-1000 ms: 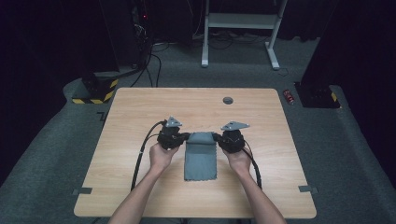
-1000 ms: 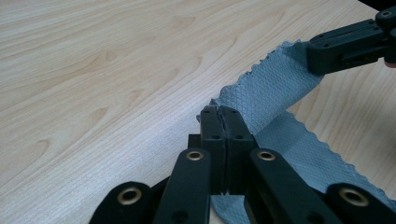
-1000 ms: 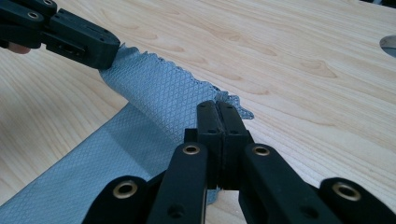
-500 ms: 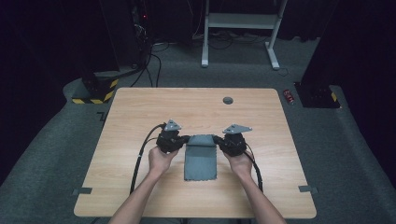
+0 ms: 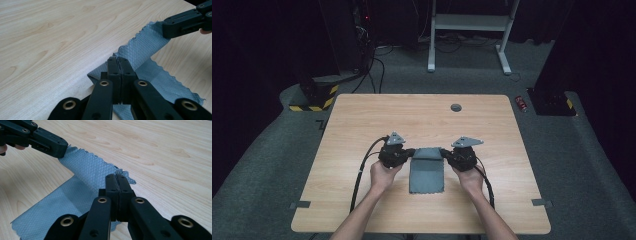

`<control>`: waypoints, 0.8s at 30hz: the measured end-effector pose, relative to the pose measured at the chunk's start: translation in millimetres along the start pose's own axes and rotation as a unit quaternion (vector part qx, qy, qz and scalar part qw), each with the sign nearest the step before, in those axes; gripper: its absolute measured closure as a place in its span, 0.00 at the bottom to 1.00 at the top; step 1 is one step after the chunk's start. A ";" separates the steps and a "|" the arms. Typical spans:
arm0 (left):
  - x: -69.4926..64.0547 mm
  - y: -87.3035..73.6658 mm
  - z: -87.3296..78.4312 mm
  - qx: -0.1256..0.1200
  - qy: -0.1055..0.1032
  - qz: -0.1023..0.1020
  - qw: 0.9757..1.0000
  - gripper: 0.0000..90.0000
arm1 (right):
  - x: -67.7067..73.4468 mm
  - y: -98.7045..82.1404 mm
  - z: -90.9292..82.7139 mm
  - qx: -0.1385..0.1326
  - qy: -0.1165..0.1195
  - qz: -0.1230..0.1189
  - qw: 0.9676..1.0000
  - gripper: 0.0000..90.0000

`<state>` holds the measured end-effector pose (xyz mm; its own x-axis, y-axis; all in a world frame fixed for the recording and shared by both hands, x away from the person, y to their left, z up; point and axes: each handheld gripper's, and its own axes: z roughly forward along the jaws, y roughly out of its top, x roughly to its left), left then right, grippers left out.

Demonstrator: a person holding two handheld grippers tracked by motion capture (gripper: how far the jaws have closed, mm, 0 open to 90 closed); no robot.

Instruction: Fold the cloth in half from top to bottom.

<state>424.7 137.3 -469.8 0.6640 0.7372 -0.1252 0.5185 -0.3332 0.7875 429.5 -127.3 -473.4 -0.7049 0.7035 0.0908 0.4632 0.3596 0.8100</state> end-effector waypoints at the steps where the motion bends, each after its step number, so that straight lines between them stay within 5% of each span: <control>1: -0.5 -0.8 0.1 0.000 -0.001 0.001 1.000 0.99 | 0.1 -0.3 -0.4 0.000 0.001 -0.004 1.000 1.00; 24: -12.0 -10.6 -9.5 -0.007 -0.005 0.012 1.000 0.99 | 8.3 -11.2 -11.9 -0.011 0.015 -0.006 1.000 0.99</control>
<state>406.0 137.6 -470.9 0.6811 0.7234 -0.1128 0.4950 -0.3415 0.7990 412.0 -132.8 -474.8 -0.7264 0.6803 0.0976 0.4428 0.3546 0.8235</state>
